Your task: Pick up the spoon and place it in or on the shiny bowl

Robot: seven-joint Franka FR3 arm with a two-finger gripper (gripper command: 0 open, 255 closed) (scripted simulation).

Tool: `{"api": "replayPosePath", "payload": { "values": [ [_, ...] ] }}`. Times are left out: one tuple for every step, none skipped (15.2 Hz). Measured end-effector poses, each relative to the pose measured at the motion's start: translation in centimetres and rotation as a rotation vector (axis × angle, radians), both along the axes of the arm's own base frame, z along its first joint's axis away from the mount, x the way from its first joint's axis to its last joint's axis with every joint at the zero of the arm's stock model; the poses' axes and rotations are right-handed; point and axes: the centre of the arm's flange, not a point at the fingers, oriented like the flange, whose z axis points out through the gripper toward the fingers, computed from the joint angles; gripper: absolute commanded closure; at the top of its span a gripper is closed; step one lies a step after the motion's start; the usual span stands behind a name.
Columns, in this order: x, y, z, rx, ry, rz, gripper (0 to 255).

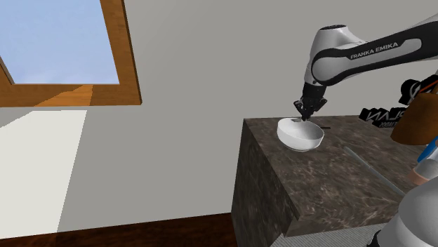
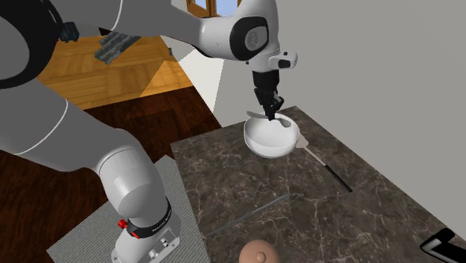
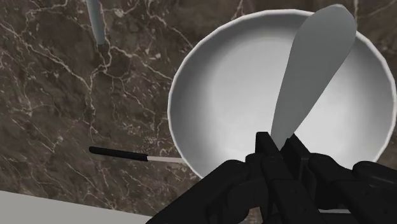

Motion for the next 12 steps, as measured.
{"api": "replayPosePath", "payload": {
  "values": [
    [0.1, 0.0, -0.5, 0.0, 0.0, 0.0, 255],
    [0.1, 0.0, -1.0, 0.0, 0.0, 0.0, 255],
    [0.1, -0.1, -1.5, 0.0, 0.0, 0.0, 255],
    [0.0, -0.1, -2.0, 0.0, 0.0, 0.0, 255],
    [-0.1, -0.1, -2.5, 0.0, 0.0, 0.0, 255],
    [0.0, -0.2, -3.2, 0.0, 0.0, 0.0, 255],
    [-0.1, -0.1, -3.6, 0.0, 0.0, 0.0, 255],
    [-0.1, 0.0, -4.3, 0.0, 0.0, 0.0, 255],
    [-0.1, 0.0, -4.6, 0.0, 0.0, 0.0, 255],
    [0.0, 0.0, -4.7, 0.0, 0.0, 0.0, 255],
    [0.0, 0.0, -4.8, 0.0, 0.0, 0.0, 255],
    [0.0, 0.0, -4.8, 0.0, 0.0, 0.0, 255]
  ]
}}
